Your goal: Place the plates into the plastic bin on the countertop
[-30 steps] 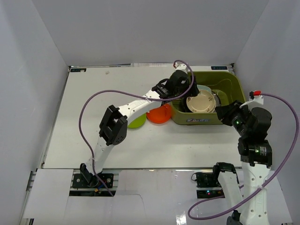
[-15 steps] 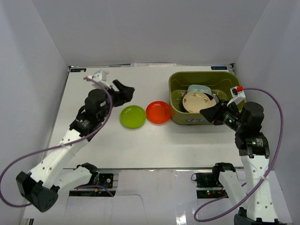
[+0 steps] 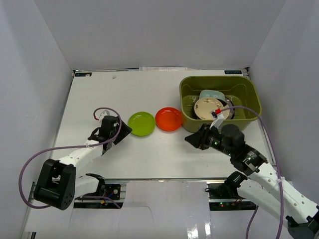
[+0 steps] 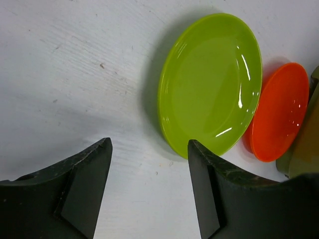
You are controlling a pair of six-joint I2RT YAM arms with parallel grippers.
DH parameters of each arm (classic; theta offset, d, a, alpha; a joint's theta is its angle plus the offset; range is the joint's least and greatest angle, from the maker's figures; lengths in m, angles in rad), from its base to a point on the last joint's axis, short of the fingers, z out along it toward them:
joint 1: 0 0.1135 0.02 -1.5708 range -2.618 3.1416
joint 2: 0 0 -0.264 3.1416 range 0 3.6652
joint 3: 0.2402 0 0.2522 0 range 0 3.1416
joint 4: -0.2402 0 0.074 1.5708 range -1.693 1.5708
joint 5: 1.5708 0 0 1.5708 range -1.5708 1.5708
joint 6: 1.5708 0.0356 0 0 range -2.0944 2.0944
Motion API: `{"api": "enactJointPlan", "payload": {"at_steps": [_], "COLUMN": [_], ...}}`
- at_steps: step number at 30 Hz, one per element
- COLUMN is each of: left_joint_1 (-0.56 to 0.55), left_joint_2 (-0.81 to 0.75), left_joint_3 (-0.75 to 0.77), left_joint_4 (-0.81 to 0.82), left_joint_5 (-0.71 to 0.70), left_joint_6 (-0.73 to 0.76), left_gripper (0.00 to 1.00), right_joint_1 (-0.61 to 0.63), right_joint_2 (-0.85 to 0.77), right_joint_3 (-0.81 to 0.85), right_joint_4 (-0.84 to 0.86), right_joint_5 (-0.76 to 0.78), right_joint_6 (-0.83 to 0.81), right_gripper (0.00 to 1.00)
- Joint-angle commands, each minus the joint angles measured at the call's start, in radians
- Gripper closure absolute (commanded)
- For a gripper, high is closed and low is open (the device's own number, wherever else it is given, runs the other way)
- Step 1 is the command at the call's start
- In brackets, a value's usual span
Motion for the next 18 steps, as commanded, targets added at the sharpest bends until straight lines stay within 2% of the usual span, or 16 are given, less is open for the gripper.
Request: {"api": "enactJointPlan", "payload": {"at_steps": [1, 2, 4, 6, 7, 8, 11, 14, 15, 17, 18], "left_joint_1": [0.016, 0.019, 0.022, 0.024, 0.024, 0.025, 0.027, 0.031, 0.033, 0.039, 0.041], "left_joint_2": [0.052, 0.064, 0.102, 0.133, 0.148, 0.179, 0.217, 0.234, 0.245, 0.256, 0.261], "left_joint_3": [0.024, 0.024, 0.024, 0.025, 0.030, 0.033, 0.035, 0.032, 0.033, 0.035, 0.035], "left_joint_4": [0.154, 0.169, 0.205, 0.222, 0.235, 0.236, 0.251, 0.274, 0.278, 0.285, 0.290], "left_joint_5": [0.030, 0.027, 0.026, 0.026, 0.021, 0.018, 0.003, 0.004, 0.004, 0.003, 0.003], "left_joint_6": [-0.037, -0.039, -0.046, -0.045, -0.045, -0.042, -0.028, -0.017, -0.014, -0.010, -0.007], "left_gripper": [0.28, 0.29, 0.34, 0.36, 0.36, 0.37, 0.41, 0.49, 0.56, 0.62, 0.72], "right_joint_1": [0.170, 0.260, 0.348, 0.479, 0.513, 0.546, 0.554, 0.554, 0.554, 0.554, 0.554], "right_joint_2": [-0.060, -0.060, -0.034, 0.048, 0.082, 0.162, 0.301, 0.377, 0.418, 0.481, 0.507], "right_joint_3": [-0.173, -0.253, -0.306, -0.352, -0.360, -0.366, -0.363, -0.362, -0.359, -0.351, -0.342], "right_joint_4": [0.230, 0.264, 0.318, 0.413, 0.439, 0.491, 0.551, 0.603, 0.611, 0.625, 0.628], "right_joint_5": [0.331, 0.437, 0.548, 0.730, 0.781, 0.828, 0.884, 0.966, 0.984, 1.025, 1.036], "right_joint_6": [0.316, 0.362, 0.445, 0.545, 0.574, 0.625, 0.738, 0.827, 0.894, 0.935, 0.967], "right_gripper": [0.70, 0.69, 0.67, 0.61, 0.56, 0.48, 0.41, 0.40, 0.39, 0.37, 0.37]}}
